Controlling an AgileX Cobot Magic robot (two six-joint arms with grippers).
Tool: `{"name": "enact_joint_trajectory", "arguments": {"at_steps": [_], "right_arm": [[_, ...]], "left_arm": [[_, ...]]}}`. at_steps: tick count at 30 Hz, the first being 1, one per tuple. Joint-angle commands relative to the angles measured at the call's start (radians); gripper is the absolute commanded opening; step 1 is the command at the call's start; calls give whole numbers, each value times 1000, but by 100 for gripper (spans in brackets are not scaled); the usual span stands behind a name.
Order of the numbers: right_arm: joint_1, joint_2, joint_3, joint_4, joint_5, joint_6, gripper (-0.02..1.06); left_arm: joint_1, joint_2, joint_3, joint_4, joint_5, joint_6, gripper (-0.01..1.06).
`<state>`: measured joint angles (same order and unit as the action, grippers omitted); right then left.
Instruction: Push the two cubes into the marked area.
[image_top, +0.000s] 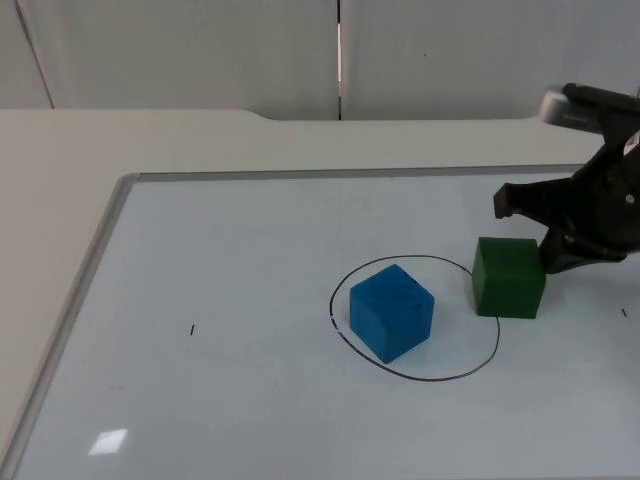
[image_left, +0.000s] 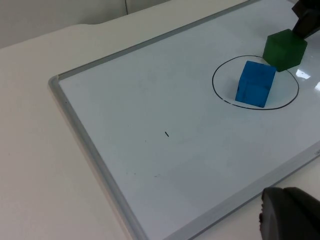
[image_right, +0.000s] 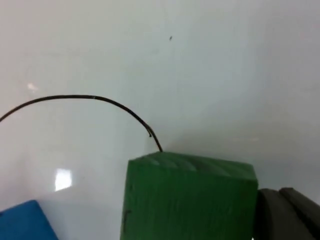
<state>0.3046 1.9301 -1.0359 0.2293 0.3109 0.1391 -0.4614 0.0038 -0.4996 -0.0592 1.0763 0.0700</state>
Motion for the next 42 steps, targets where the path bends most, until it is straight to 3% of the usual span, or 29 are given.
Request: {"name": "enact_joint_trajectory", "arguments": {"at_steps": [1,10,31,42], "right_arm": [[7,0,-5,12,-12,3,0],[20,0,-5,16,-12,3,0],[61,40,-5,46,-117,3,0],[127,46,-5,46,-224,3,0]], "left_arm": [[2,-4,4,3,0,-7,0],[2,-4,4,3,0,-7,0],[2,-4,4,3,0,-7,0],[2,-4,4,7,0,-7,0]]}}
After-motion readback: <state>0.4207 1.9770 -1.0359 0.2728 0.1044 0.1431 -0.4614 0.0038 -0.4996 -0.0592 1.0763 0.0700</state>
